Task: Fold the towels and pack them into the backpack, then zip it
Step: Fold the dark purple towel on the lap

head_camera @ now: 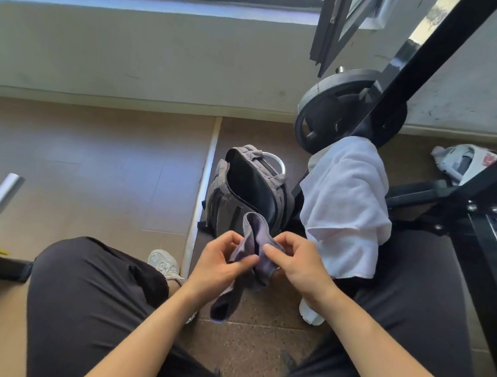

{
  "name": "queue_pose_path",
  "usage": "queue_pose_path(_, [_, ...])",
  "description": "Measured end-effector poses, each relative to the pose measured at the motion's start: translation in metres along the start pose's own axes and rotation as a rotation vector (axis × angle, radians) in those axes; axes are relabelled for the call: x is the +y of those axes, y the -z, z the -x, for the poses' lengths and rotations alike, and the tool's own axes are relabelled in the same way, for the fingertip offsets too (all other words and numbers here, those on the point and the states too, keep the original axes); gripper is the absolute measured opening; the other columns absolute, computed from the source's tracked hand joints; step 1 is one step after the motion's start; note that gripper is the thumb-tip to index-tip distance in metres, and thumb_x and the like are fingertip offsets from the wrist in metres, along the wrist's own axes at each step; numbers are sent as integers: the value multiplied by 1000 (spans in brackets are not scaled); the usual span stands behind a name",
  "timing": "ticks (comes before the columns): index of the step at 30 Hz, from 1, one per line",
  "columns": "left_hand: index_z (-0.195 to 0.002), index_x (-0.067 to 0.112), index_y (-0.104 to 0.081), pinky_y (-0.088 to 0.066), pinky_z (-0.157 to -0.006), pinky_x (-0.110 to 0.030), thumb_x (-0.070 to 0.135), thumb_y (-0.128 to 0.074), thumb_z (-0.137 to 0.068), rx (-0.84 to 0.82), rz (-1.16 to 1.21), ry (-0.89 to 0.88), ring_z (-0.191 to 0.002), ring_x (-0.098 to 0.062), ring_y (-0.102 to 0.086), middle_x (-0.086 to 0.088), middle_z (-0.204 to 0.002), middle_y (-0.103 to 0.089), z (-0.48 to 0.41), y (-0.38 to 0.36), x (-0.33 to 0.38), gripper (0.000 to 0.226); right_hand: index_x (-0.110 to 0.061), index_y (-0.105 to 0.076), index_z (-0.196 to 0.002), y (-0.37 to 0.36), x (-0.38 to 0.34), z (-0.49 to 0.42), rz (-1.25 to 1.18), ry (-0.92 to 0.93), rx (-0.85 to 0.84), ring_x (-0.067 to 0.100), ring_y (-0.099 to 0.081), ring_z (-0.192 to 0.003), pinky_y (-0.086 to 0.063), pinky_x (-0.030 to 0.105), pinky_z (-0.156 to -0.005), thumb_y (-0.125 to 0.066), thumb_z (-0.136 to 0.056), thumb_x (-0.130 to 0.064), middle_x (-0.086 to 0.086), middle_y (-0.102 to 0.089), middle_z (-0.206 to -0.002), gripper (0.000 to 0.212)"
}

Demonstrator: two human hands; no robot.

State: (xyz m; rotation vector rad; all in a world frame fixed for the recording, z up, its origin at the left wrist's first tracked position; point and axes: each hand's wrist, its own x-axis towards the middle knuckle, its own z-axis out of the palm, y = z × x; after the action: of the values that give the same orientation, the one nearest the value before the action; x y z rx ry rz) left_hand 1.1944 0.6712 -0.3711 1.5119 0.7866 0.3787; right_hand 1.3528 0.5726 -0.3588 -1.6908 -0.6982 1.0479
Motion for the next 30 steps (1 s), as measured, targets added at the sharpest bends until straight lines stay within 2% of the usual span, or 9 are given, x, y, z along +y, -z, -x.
queue_pose_path(6, [-103, 15, -63, -61, -74, -29, 15, -79, -88, -6, -30, -39, -87, -20, -74, -2, -92, -74, -1, -2, 0, 22, -18, -70, -89, -5, 1, 0, -23, -33, -43, 20, -71, -81, -62, 35, -70, -68, -95, -22, 13, -71, -88, 7])
queue_pose_path(10, [-96, 18, -63, -56, -67, -23, 17, -77, -89, 78, -38, -62, -80, -17, -71, 0, -86, -69, -5, -2, -5, 16, -21, -72, -92, -5, -1, 0, 16, -22, -35, 17, -72, -86, -58, 26, -73, -65, -98, -20, 3, -76, -87, 9])
queue_pose_path(12, [-102, 19, -64, -61, -72, -29, 22, -74, -91, 31, -25, -54, -85, -22, -72, -1, -91, -70, -5, -2, -7, 15, -17, -73, -96, -7, -4, 2, -3, -28, -44, 19, -74, -88, -59, 26, -74, -63, -99, -18, 4, -77, -89, 11])
queue_pose_path(16, [-114, 26, -59, -62, -81, -33, 42, -80, -80, -13, -52, -56, -95, -23, -71, 1, -105, -69, -3, 0, -7, 43, 0, -68, -115, -6, -10, 2, -309, -127, -139, 35, -73, -100, -60, 42, -87, -45, -105, -12, 21, -75, -106, 28])
queue_pose_path(19, [-113, 24, -56, -60, -77, -27, 34, -86, -79, 27, -60, -99, -94, -19, -71, 3, -102, -69, -5, 1, -8, 46, -1, -66, -125, -4, -14, 4, -368, -115, -274, 34, -69, -113, -55, 45, -99, -36, -104, -2, 20, -73, -116, 37])
queue_pose_path(22, [-107, 24, -58, -56, -70, -23, 23, -81, -86, 45, -26, -85, -85, -14, -71, 12, -90, -69, -8, 2, -8, 32, -7, -67, -129, -3, -15, 7, -193, 3, -312, 20, -69, -115, -55, 34, -99, -46, -101, 3, 8, -75, -118, 37])
queue_pose_path(26, [-100, 28, -67, -54, -64, -26, 12, -71, -94, 25, 48, -93, -73, -13, -67, 8, -82, -68, -9, 6, -6, 18, -20, -71, -115, -1, -5, 2, 286, 338, 16, 11, -69, -92, -55, 24, -79, -69, -87, 0, -8, -66, -112, 34])
queue_pose_path(28, [-102, 23, -69, -54, -67, -25, 9, -70, -94, 15, 83, -100, -77, -12, -68, 2, -87, -71, -8, 8, -2, 16, -22, -63, -127, 1, -7, 3, 309, 440, 55, 14, -68, -81, -56, 25, -71, -73, -79, 6, -7, -54, -130, 56])
queue_pose_path(30, [-102, 19, -71, -53, -70, -21, 7, -71, -93, -34, 92, -105, -79, -12, -69, -1, -89, -71, -6, 9, 2, 16, -25, -48, -146, 4, -11, 4, 350, 481, -17, 14, -69, -87, -57, 24, -79, -72, -76, 9, -10, -40, -151, 81])
